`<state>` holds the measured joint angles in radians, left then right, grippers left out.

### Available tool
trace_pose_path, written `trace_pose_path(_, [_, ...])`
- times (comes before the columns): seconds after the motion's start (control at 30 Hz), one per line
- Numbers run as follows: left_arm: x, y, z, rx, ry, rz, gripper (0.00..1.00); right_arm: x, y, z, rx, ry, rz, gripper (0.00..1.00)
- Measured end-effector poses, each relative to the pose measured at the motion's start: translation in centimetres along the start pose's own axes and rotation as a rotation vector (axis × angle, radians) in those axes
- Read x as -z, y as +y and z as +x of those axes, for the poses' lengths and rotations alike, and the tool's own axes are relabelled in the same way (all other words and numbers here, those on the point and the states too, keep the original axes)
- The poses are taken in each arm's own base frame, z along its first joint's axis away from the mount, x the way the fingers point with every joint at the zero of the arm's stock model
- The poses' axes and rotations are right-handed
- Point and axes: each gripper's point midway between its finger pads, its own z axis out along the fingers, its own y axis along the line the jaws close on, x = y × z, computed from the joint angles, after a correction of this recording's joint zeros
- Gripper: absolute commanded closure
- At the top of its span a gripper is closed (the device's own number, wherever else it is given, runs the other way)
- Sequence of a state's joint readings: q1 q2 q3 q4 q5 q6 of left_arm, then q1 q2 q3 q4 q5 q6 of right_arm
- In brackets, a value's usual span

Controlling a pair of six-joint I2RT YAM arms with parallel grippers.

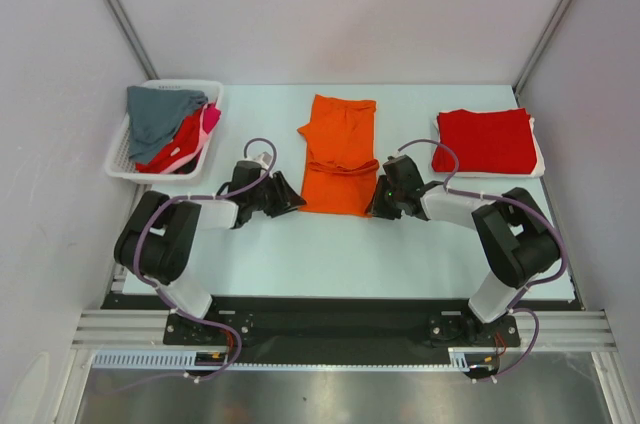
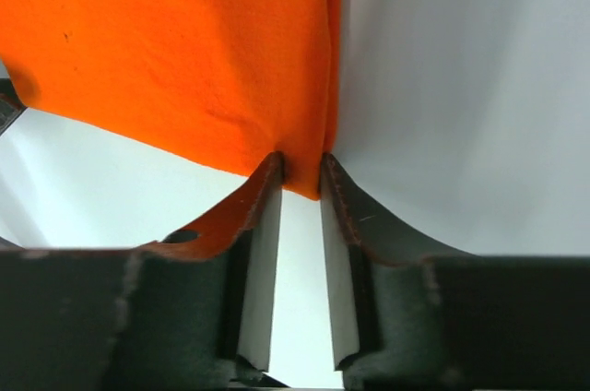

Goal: Fold and stack the t-shirts
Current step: Fold the tshirt

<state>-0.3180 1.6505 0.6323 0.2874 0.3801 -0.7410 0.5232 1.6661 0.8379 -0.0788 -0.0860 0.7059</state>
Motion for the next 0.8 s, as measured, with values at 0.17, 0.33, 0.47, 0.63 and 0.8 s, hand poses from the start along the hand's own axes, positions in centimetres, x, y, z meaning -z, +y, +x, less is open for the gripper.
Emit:
trace_pose_path(0.17, [-0.6, -0.4, 0.3, -0.012, 0.009, 0.017, 0.63, -0.1, -0.1, 0.1, -0.002, 0.004, 0.003, 0.83])
trace_pose_path(0.33, [-1.0, 0.0, 0.8, -0.007, 0.022, 0.007, 1.00, -0.2, -0.2, 0.1, 0.002, 0.005, 0.004, 0.94])
trace_pose_path(0.47, [-1.0, -0.1, 0.9, -0.014, 0.022, 0.015, 1.00, -0.1, -0.2, 0.1, 0.006, 0.005, 0.006, 1.00])
trace_pose_path(0.63, [-0.7, -0.1, 1.1, -0.019, 0.032, 0.004, 1.00, 0.7, -0.6, -0.3, -0.004, 0.017, -0.001, 1.00])
trace_pose_path(0.8, [0.8, -1.3, 1.3, -0.025, 0.045, 0.015, 1.00, 2.9, 0.1, -1.4, -0.010, 0.007, -0.050, 1.00])
